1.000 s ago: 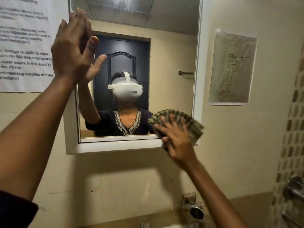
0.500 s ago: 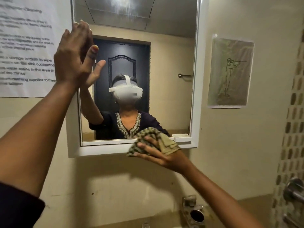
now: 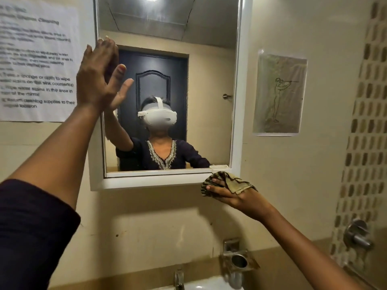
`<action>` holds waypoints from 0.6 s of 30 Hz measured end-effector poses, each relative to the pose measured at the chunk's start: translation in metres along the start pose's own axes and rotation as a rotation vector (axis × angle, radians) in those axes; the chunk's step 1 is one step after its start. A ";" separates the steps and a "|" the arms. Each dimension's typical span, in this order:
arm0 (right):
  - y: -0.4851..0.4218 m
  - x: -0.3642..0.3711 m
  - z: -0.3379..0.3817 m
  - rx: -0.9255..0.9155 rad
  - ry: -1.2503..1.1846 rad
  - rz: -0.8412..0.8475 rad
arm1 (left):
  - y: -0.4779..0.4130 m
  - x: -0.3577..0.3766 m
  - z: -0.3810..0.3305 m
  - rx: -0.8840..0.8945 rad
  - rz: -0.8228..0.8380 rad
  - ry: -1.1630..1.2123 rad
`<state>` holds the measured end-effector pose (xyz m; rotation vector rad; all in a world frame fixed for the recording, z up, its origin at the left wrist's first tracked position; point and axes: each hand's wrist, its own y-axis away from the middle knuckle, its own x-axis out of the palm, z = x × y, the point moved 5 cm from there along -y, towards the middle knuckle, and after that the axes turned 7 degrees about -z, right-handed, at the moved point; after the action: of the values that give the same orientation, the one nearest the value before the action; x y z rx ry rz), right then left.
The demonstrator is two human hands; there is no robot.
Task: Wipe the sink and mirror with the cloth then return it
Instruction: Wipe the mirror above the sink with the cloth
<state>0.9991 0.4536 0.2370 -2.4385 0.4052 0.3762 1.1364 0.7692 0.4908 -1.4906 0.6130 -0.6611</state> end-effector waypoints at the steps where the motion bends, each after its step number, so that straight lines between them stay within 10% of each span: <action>1: 0.005 -0.004 0.000 0.046 -0.021 0.023 | 0.000 -0.002 -0.002 -0.007 0.025 0.022; 8: 0.044 -0.030 0.025 0.258 -0.008 0.000 | 0.110 -0.039 -0.094 -0.202 -0.081 0.435; 18: 0.036 -0.036 0.124 0.296 -0.196 0.048 | 0.393 0.005 -0.211 -1.567 0.655 1.199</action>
<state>0.9320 0.5112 0.1361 -2.0864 0.4032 0.5308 0.9949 0.6104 0.0982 -1.8605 2.8748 -0.4287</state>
